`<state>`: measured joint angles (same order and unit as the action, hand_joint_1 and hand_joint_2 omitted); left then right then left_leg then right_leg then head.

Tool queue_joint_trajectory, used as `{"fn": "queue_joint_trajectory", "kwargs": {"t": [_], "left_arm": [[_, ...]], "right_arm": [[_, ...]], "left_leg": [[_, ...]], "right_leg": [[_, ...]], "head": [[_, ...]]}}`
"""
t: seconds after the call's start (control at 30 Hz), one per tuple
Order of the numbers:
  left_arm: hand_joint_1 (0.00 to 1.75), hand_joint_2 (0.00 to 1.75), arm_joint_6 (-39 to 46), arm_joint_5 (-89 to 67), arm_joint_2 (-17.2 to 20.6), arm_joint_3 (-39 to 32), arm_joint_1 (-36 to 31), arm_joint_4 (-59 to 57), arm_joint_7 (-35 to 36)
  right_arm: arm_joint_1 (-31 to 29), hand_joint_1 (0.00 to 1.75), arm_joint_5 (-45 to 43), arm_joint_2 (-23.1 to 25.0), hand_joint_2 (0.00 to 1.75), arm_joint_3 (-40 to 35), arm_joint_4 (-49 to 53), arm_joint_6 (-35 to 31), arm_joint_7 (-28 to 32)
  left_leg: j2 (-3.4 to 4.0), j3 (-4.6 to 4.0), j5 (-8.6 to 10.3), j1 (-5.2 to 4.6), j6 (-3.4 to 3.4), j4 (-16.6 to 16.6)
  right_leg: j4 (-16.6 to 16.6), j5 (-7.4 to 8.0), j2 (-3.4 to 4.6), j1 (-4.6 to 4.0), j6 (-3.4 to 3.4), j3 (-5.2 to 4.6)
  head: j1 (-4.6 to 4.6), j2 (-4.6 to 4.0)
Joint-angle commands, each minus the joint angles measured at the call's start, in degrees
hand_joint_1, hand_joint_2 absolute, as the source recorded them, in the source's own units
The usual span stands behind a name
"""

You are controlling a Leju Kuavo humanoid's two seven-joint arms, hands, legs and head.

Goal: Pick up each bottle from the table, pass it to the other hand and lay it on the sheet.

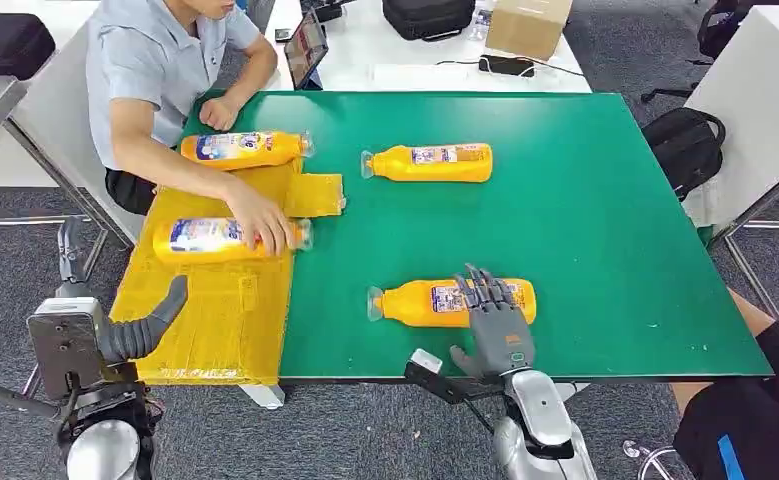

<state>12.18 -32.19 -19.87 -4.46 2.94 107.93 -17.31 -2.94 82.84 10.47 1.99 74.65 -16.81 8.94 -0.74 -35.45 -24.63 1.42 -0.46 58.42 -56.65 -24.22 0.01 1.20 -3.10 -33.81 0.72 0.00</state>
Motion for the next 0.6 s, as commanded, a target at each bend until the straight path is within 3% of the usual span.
{"fn": "queue_joint_trajectory", "kwargs": {"t": [0.03, 0.23, 0.6], "left_arm": [[0.00, 1.75, -1.83, 1.57, -0.13, 0.13, -1.51, -4.23, 0.03], [0.00, 1.75, -2.86, 3.70, -0.13, 0.11, -2.86, -7.19, 0.14], [0.00, 1.75, -3.08, 3.88, -0.13, 0.12, -2.86, -7.09, 0.08]], "right_arm": [[-6.19, 0.00, 0.64, -4.05, 1.75, 7.94, -16.52, -2.31, 0.40], [-10.11, 0.00, 2.06, -5.95, 1.75, 9.63, -24.90, -5.03, 0.65], [-10.50, 0.00, 2.33, -6.03, 1.75, 9.62, -25.51, -5.45, 0.68]], "left_leg": [[0.13, 0.51, -0.10, -0.04, 0.21, -0.17], [0.07, 0.25, 0.00, -0.03, 0.10, -0.11], [0.11, 0.49, -0.02, -0.02, 0.14, -0.11]], "right_leg": [[0.26, -0.03, 0.03, -0.03, 0.17, 0.53], [0.15, 0.02, -0.01, -0.01, 0.10, 0.26], [0.17, 0.01, -0.04, -0.03, 0.11, 0.46]], "head": [[0.00, 0.00], [0.00, 0.00], [0.00, 0.00]]}}
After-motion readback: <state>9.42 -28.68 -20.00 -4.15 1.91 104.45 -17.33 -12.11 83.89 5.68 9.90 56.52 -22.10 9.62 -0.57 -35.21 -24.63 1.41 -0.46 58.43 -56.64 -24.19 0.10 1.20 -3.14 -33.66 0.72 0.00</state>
